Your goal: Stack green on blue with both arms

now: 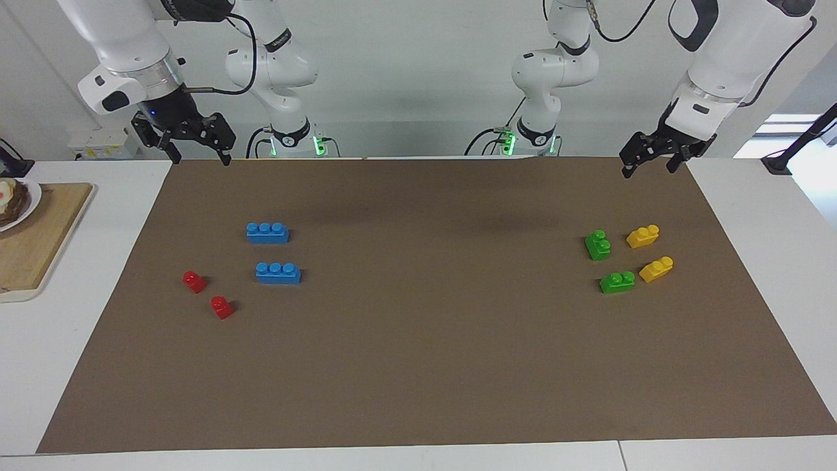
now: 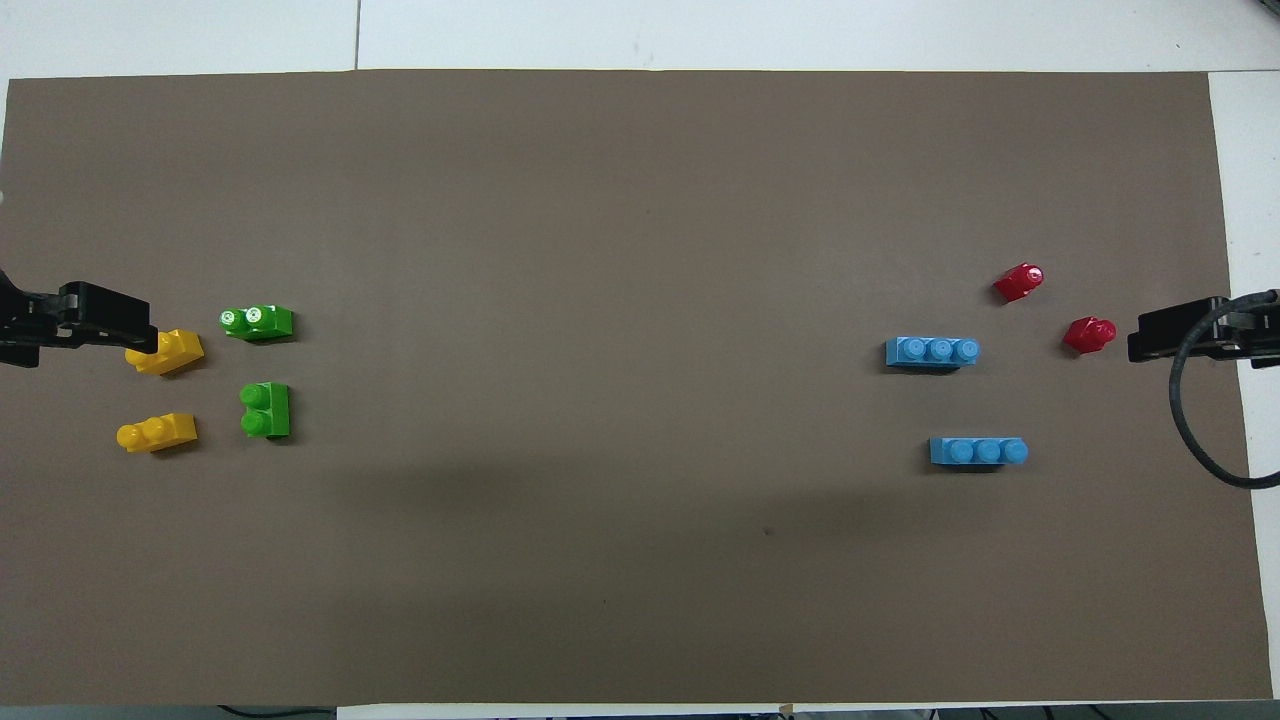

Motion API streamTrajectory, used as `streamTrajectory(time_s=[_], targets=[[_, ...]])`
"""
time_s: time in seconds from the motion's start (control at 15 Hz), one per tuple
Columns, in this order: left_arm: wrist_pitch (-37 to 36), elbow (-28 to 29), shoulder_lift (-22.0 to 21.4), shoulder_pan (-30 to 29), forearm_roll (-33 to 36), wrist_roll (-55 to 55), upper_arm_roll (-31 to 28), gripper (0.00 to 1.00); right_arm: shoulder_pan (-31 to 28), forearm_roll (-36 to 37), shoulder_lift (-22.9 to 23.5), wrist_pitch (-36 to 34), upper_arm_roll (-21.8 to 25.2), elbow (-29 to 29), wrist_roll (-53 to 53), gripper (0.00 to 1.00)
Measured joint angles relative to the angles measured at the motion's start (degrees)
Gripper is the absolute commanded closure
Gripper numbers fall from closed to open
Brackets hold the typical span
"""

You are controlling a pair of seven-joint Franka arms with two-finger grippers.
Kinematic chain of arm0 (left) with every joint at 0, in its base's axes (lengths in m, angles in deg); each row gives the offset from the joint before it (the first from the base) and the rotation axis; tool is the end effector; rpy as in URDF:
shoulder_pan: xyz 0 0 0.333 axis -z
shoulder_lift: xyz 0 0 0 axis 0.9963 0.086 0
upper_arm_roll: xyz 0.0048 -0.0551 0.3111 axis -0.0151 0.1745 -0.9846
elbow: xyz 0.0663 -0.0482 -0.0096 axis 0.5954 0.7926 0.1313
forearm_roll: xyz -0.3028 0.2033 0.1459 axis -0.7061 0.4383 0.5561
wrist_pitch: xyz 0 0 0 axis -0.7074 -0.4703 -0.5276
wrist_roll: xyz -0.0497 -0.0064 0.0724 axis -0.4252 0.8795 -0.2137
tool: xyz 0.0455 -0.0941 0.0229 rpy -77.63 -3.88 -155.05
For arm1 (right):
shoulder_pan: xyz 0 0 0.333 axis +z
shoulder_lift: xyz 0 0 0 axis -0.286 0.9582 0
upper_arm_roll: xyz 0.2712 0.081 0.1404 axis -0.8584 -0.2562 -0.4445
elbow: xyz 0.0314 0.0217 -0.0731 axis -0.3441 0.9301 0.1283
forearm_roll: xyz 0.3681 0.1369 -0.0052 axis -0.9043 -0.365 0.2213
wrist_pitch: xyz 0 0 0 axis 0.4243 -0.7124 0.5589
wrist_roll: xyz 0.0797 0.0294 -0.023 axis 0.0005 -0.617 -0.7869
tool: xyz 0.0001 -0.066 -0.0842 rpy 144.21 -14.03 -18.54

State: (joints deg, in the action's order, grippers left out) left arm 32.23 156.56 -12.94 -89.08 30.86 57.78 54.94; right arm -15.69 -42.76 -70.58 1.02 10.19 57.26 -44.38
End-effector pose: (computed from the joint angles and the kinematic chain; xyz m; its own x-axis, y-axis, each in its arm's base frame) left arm 0.5334 -0.0220 0.6154 0.9976 0.0377 -0.0586 0.0366 -0.9991 -0.0195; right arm 0.5120 -0.0098 0.6309 0.9960 -0.0842 -0.0301 -0.0844 -0.9964 -0.0062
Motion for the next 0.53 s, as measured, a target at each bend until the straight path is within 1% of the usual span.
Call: streamTrajectory(time_s=[0.53], targets=[[0.0, 0.0, 0.0, 0.0, 0.0, 0.0, 0.0, 0.0, -0.57, 0.0, -0.83, 0.0, 0.42, -0.12, 0.0, 0.0]])
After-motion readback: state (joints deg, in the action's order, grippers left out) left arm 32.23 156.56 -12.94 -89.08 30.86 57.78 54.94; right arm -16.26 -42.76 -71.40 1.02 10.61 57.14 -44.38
